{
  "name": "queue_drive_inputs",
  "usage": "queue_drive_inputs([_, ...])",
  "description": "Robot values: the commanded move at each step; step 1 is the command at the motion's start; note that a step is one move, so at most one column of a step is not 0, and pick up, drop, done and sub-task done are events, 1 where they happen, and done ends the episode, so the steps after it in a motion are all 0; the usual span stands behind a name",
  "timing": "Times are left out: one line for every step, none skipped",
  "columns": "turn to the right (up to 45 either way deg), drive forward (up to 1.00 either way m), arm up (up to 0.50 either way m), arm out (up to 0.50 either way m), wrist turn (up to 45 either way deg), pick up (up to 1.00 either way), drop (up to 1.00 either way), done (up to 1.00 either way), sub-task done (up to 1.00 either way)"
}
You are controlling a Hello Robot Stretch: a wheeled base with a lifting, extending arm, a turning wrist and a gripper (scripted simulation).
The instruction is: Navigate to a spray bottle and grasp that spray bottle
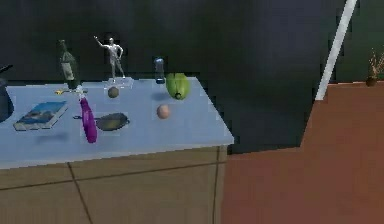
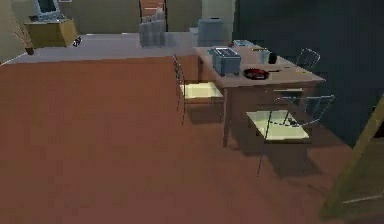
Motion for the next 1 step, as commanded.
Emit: queue_drive_inputs([0.0,0.05,0.00,0.00,0.0,0.00,0.00,0.00,0.00])
